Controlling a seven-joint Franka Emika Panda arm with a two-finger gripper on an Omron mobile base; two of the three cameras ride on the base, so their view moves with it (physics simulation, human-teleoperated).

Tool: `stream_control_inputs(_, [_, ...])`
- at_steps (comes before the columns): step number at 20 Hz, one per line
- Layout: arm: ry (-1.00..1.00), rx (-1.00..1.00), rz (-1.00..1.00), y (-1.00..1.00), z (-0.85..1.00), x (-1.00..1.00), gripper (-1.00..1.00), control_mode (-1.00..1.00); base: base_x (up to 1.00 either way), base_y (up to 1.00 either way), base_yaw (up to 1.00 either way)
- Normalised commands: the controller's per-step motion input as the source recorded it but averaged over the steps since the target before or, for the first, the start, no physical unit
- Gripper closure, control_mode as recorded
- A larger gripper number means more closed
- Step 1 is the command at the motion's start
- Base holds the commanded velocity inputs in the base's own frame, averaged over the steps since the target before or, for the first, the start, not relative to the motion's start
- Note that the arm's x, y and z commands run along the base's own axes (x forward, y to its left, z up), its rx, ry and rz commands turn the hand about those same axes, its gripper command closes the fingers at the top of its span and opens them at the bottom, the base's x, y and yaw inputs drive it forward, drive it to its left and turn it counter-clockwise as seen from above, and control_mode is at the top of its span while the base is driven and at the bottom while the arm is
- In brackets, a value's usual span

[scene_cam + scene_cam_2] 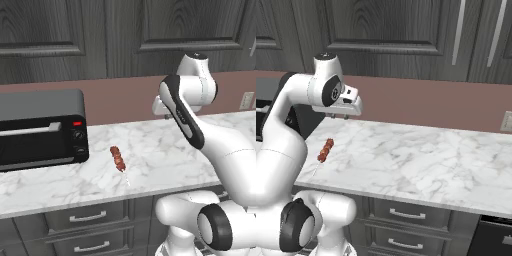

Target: Store the kebab skewer in the freezer for long-term storage. Close the freezer door after placing the cooked food.

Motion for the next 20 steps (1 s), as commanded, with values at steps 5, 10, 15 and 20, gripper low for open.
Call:
stream_control_inputs(5, [0.01,0.0,0.0,0.0,0.0,0.0,-1.0,-1.0,0.0,0.0,0.0])
stream_control_inputs(10, [0.08,0.0,-0.01,0.02,-0.19,-0.09,-1.0,-1.0,0.0,0.0,0.0])
stream_control_inputs(15, [0.0,0.0,0.0,0.35,-0.45,-0.07,-1.0,-1.0,0.0,0.0,0.0])
stream_control_inputs(20, [0.0,0.0,0.0,0.6,-0.42,-0.04,-1.0,-1.0,0.0,0.0,0.0])
